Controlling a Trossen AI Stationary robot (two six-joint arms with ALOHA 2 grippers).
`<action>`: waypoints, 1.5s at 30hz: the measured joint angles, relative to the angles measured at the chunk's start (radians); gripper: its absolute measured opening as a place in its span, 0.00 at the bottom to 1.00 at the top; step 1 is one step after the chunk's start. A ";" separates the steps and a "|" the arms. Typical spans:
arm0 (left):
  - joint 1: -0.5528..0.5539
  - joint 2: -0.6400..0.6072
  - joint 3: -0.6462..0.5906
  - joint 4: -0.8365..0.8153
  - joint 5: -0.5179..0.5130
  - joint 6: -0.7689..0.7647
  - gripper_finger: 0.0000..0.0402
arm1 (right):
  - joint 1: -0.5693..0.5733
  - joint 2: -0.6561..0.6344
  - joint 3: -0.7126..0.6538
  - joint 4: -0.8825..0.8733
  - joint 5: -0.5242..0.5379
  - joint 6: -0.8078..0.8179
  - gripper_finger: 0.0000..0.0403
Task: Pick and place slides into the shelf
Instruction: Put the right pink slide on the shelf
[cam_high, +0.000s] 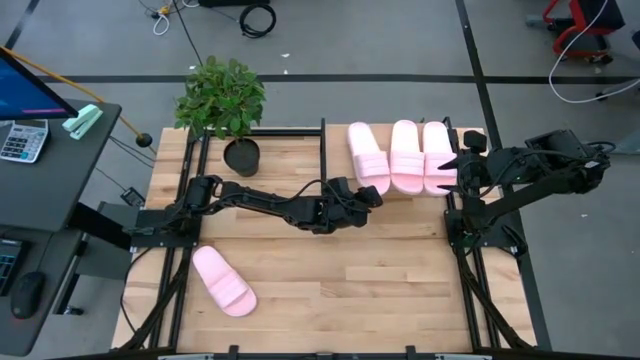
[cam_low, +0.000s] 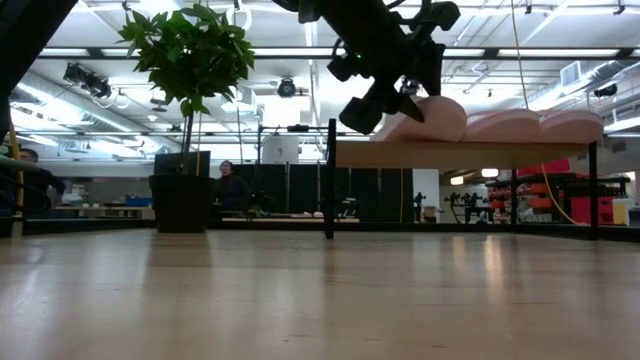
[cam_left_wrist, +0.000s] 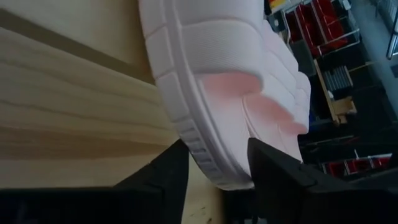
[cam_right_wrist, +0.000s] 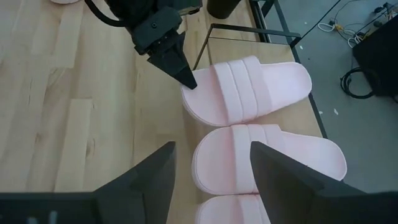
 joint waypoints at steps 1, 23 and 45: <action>0.000 0.000 0.000 0.000 0.007 0.001 0.44 | 0.000 0.000 0.000 0.000 0.000 0.000 0.53; 0.004 0.001 0.000 -0.004 0.075 0.037 0.39 | 0.000 0.000 0.000 0.000 0.000 0.018 0.53; 0.015 -0.047 0.000 -0.086 0.030 0.103 0.31 | 0.000 0.000 0.000 0.000 0.000 0.019 0.53</action>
